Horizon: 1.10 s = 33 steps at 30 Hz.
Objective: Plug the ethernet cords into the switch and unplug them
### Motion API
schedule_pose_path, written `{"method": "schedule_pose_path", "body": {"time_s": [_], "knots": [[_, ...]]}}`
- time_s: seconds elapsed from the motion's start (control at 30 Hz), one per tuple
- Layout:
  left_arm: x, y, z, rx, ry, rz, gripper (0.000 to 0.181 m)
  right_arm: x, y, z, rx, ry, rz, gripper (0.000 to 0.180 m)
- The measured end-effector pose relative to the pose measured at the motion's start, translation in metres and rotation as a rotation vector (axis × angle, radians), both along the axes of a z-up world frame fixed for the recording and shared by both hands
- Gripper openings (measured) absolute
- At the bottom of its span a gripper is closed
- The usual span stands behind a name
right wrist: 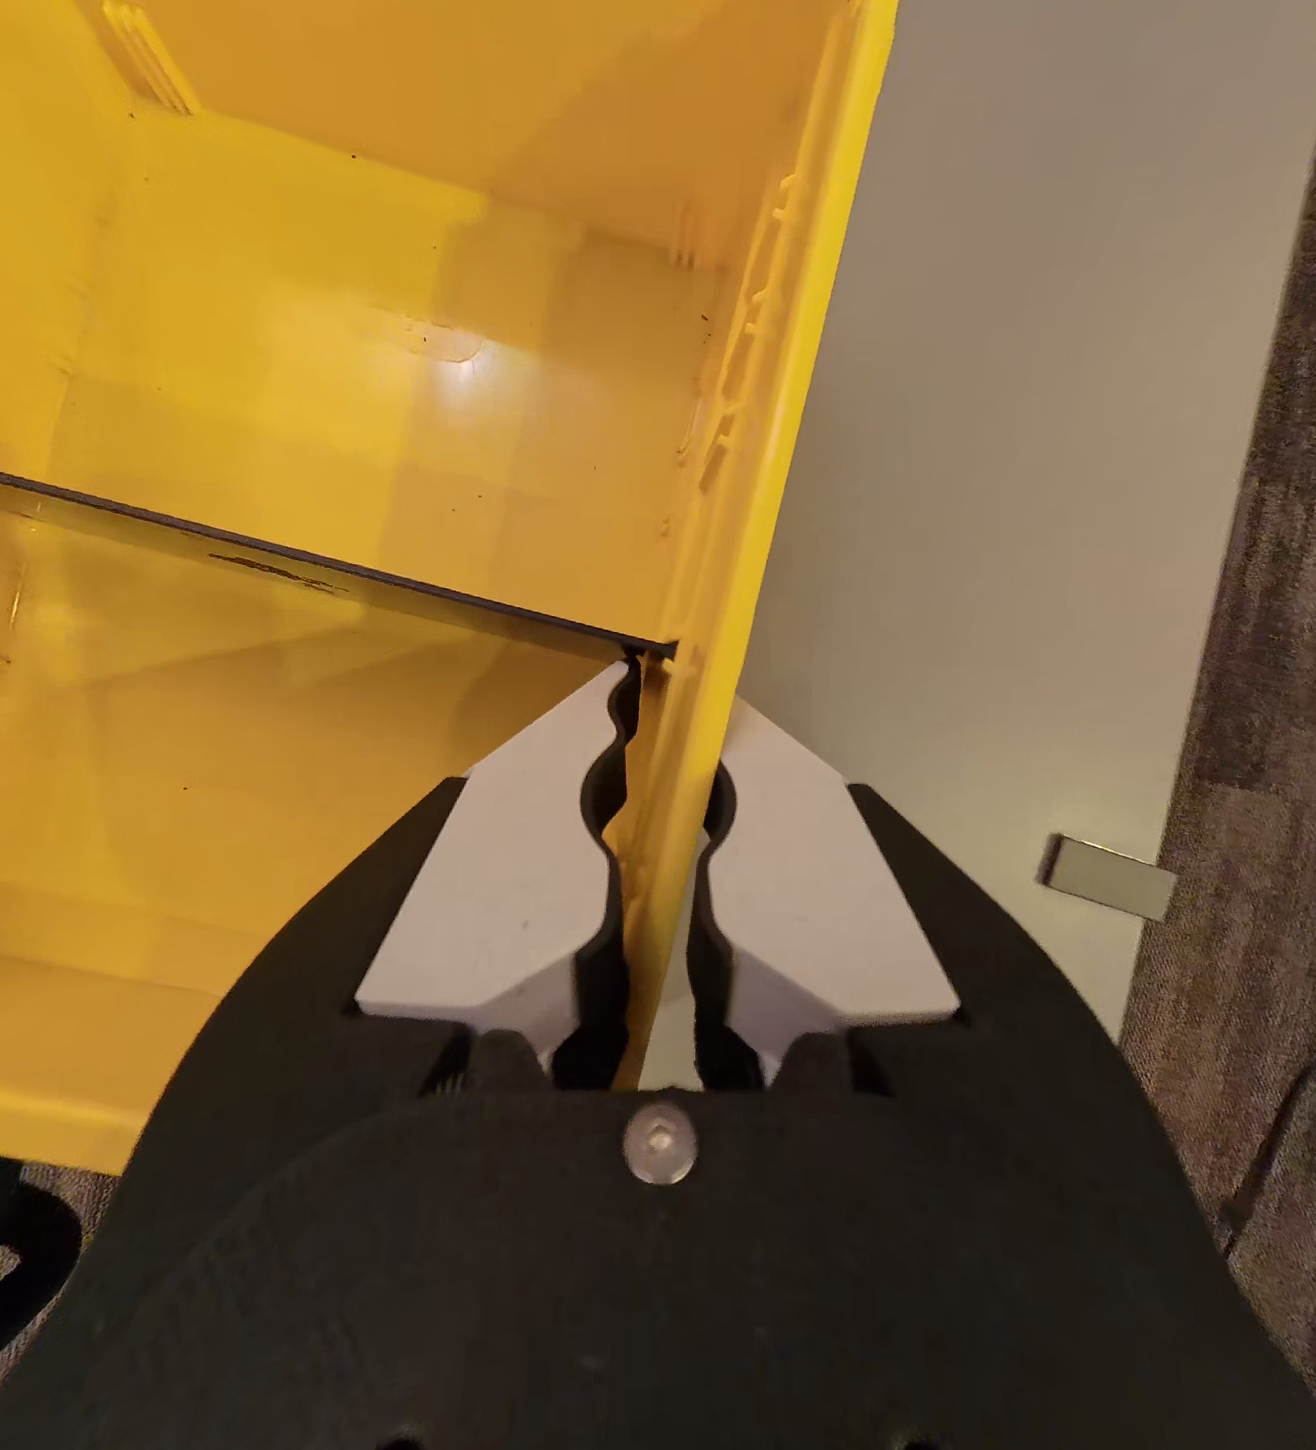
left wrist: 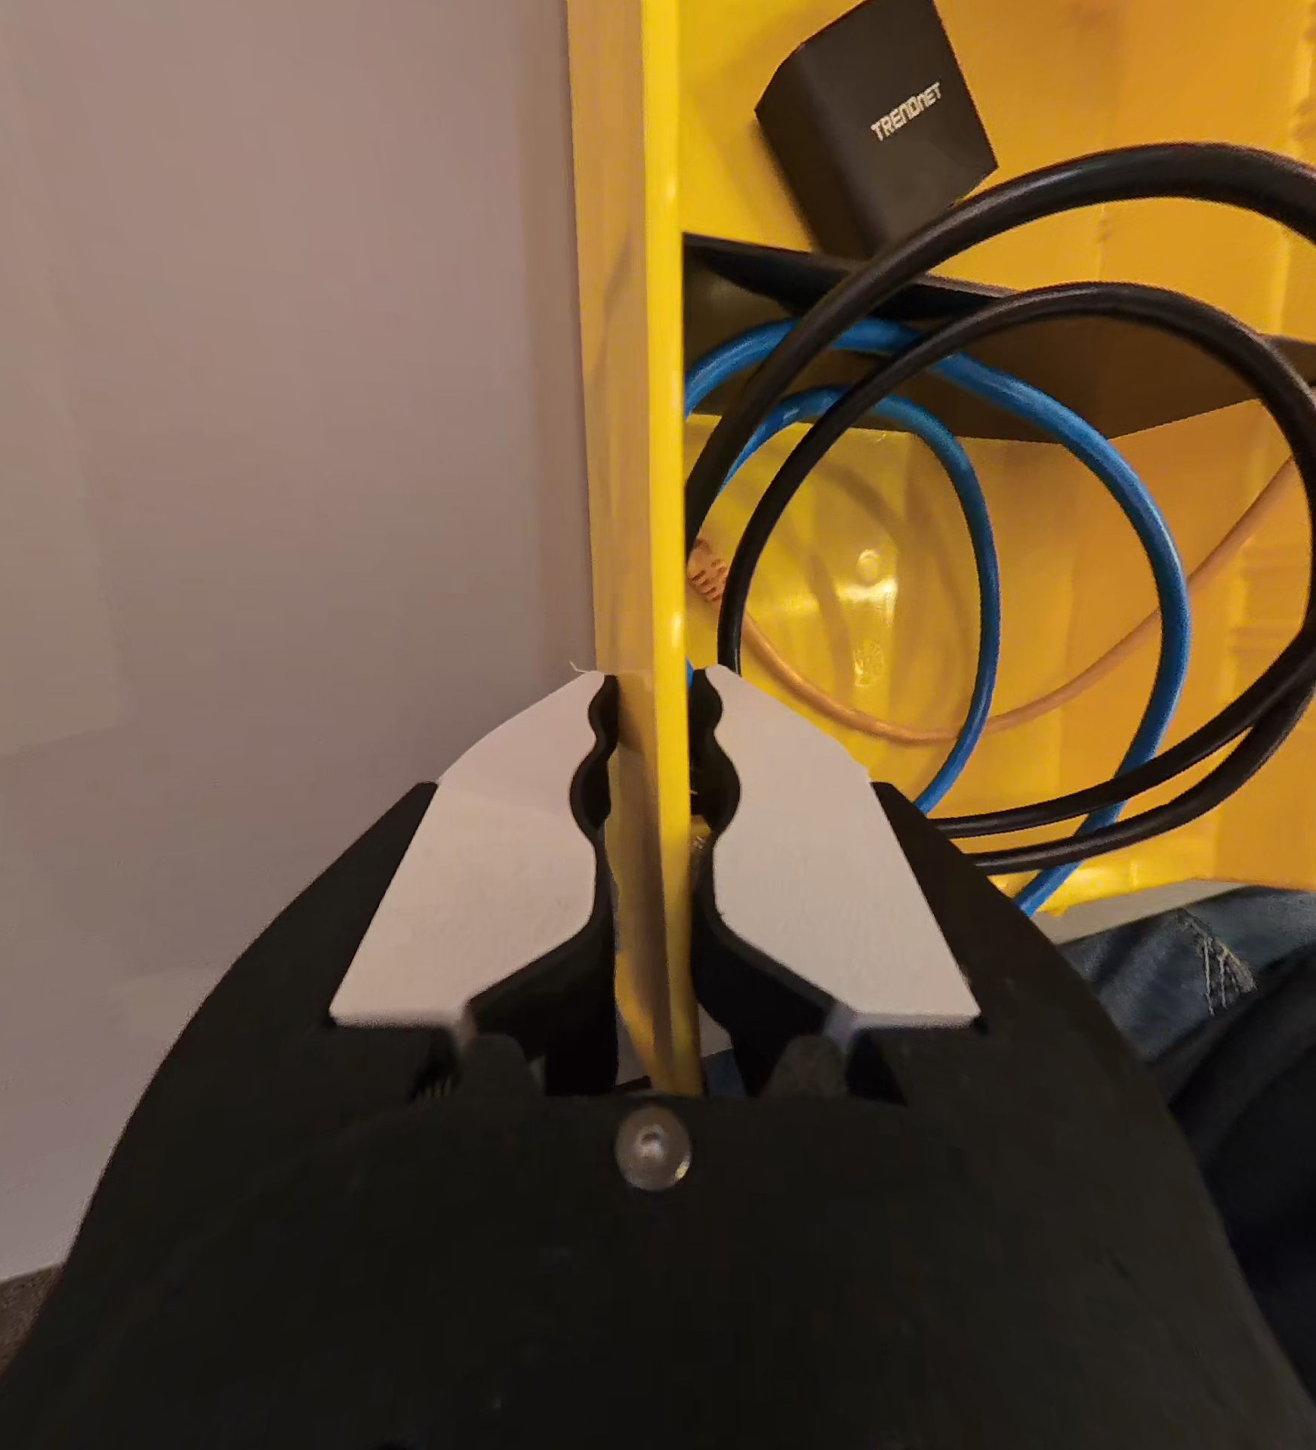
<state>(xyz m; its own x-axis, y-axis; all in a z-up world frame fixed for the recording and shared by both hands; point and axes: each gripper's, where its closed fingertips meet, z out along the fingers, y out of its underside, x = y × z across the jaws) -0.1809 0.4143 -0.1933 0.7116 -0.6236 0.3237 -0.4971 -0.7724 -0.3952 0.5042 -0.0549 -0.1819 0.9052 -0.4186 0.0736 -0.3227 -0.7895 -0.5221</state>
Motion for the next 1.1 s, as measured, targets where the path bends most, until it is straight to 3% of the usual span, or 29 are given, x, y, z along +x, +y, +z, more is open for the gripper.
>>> {"method": "schedule_pose_path", "body": {"time_s": [0.2,0.57,0.67,0.8,0.97,1.1], "knots": [[-0.025,0.018,0.0,0.041,-0.018,0.12,0.018,0.011,-0.01,-0.002,0.018,-0.016,-0.028,0.007],[-0.04,0.035,0.0,0.038,-0.005,0.029,0.02,0.015,-0.007,-0.002,0.022,-0.016,-0.008,0.009],[-0.047,0.035,0.004,0.003,-0.021,0.046,0.058,0.017,-0.005,0.004,0.052,-0.056,-0.001,0.031],[-0.057,0.045,0.047,0.141,-0.064,0.091,0.073,0.028,-0.013,0.024,0.048,-0.183,-0.04,0.046],[0.001,0.043,0.115,0.387,-0.003,-0.149,0.073,0.018,0.001,0.075,0.111,-0.368,-0.021,0.046],[0.07,0.054,0.112,0.441,0.181,-0.408,0.076,-0.01,0.03,0.119,0.2,-0.495,0.04,0.046]]}}
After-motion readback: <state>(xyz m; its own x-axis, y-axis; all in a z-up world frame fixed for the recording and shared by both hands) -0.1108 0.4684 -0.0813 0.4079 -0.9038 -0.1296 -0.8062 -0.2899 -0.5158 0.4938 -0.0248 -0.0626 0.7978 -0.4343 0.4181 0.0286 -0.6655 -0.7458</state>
